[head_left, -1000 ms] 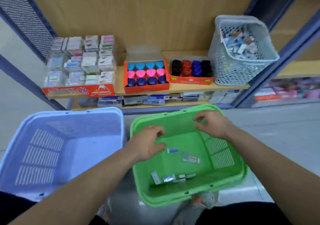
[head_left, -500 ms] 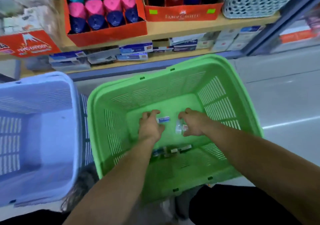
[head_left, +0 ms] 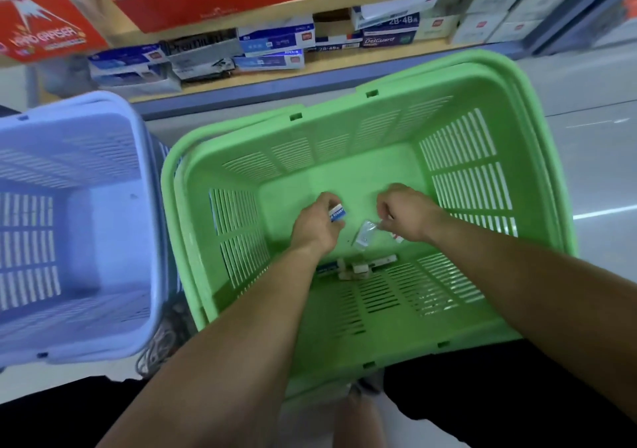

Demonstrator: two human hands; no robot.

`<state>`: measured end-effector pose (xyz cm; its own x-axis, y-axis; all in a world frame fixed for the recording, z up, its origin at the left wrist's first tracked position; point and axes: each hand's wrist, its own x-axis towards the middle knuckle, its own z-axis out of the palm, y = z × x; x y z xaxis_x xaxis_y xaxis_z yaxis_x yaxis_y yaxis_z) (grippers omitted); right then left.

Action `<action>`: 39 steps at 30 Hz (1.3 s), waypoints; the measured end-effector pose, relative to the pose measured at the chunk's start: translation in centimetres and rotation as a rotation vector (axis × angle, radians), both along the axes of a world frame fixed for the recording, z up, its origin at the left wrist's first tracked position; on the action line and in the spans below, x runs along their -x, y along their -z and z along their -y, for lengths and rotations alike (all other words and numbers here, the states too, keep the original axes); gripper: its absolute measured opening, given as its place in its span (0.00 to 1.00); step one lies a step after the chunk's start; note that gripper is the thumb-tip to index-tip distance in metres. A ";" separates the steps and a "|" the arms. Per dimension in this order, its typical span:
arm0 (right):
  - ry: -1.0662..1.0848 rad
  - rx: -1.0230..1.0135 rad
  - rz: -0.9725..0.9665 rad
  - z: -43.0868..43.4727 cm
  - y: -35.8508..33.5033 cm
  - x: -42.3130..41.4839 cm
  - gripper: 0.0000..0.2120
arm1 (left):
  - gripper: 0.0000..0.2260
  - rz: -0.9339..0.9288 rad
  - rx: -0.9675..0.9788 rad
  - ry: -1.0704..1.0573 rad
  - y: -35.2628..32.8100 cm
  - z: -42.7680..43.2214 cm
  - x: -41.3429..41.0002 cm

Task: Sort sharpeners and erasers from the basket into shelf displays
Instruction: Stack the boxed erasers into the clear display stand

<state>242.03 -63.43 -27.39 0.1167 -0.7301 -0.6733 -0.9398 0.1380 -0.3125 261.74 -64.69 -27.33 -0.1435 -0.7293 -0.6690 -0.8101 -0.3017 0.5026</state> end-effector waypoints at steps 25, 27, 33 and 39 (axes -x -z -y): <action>-0.390 -0.201 0.031 -3.7 -1.1 -1.6 0.13 | 0.16 0.055 -0.162 0.377 -1.0 -5.4 -0.6; -0.427 -0.247 0.015 -3.6 -1.2 -1.6 0.10 | 0.16 0.077 -0.167 0.430 -1.0 -5.1 -0.5; -0.398 -0.411 0.097 -3.6 -1.3 -1.9 0.10 | 0.21 0.029 -0.292 0.457 -1.2 -4.3 -0.5; -0.401 -0.381 0.121 -3.6 -1.6 -1.9 0.15 | 0.22 0.021 -0.316 0.497 -1.4 -3.8 -0.8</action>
